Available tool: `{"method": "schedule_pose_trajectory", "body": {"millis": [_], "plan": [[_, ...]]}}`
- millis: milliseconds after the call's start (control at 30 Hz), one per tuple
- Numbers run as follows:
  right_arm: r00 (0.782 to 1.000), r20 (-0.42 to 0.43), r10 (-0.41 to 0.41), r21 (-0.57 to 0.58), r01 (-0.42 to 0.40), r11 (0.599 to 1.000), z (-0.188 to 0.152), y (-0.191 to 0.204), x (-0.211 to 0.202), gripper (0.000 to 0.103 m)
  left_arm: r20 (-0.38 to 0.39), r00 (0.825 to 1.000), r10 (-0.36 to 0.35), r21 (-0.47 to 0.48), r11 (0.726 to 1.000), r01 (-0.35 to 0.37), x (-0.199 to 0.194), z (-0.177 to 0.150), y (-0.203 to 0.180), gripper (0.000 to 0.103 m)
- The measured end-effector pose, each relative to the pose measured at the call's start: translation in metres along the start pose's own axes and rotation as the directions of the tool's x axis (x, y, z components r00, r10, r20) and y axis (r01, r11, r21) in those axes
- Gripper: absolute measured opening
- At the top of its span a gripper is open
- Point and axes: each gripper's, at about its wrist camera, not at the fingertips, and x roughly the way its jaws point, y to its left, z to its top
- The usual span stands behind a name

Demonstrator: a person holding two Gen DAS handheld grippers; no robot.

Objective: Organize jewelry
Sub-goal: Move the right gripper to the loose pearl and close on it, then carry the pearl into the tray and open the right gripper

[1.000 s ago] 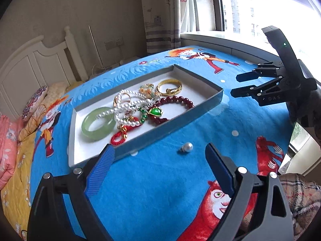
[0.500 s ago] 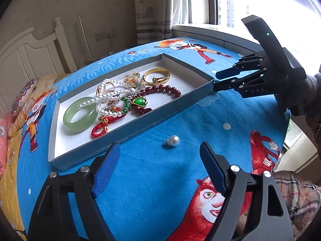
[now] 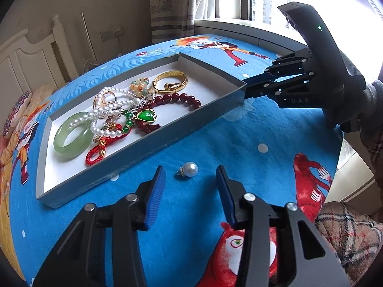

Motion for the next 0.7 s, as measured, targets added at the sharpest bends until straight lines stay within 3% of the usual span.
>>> {"method": "schedule_pose_trajectory", "body": {"millis": [233, 333, 700], "plan": [[1.000, 0.001, -0.003, 0.000, 0.003, 1.000, -0.001, 0.001, 0.000, 0.014, -0.003, 1.000, -0.028, 0.012, 1.000, 0.028, 0.006, 0.001, -0.004, 0.025], [1.000, 0.002, -0.008, 0.007, 0.008, 1.000, -0.001, 0.001, -0.001, 0.014, -0.004, 0.999, -0.035, 0.011, 0.999, 0.035, 0.006, 0.002, -0.005, 0.015], [0.999, 0.042, 0.004, 0.056, -0.006, 0.998, -0.007, -0.002, -0.013, 0.014, 0.006, 1.000, -0.029, 0.025, 0.999, 0.029, 0.002, 0.003, -0.009, 0.015]]}}
